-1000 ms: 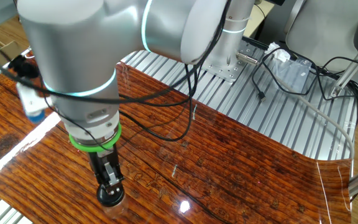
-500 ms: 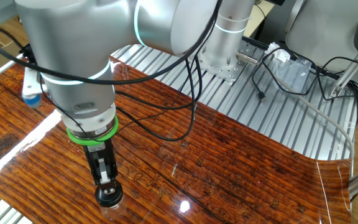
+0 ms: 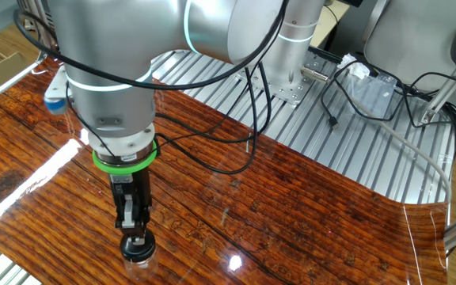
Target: Screw the lid onto the jar
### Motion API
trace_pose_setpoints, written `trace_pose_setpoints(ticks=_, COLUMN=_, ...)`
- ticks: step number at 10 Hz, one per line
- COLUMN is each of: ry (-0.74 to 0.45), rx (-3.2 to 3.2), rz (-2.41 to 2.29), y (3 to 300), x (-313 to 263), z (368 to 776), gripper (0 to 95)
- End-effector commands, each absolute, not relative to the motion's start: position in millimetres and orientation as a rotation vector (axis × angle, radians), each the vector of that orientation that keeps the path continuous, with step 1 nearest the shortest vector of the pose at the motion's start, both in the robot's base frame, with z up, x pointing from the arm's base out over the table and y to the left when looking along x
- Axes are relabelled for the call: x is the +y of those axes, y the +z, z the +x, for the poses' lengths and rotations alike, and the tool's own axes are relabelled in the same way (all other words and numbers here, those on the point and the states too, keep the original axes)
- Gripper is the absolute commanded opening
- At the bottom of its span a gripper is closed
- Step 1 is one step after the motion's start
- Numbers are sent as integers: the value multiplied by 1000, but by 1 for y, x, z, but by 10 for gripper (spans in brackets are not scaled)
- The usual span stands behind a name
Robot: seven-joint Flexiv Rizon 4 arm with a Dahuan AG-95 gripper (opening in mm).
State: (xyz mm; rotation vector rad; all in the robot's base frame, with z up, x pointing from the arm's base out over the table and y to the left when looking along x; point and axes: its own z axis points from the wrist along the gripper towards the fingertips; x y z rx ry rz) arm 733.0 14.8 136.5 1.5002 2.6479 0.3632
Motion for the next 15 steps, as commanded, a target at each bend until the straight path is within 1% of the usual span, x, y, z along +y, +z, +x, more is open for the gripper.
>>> trace_pose_setpoints(ticks=1, ry=379, rx=2602, rz=1577, y=136, x=15, z=731, gripper=0)
trace_pose_setpoints(ticks=15, ry=386, rx=2541, rz=1671, y=136, x=14, z=732, gripper=0)
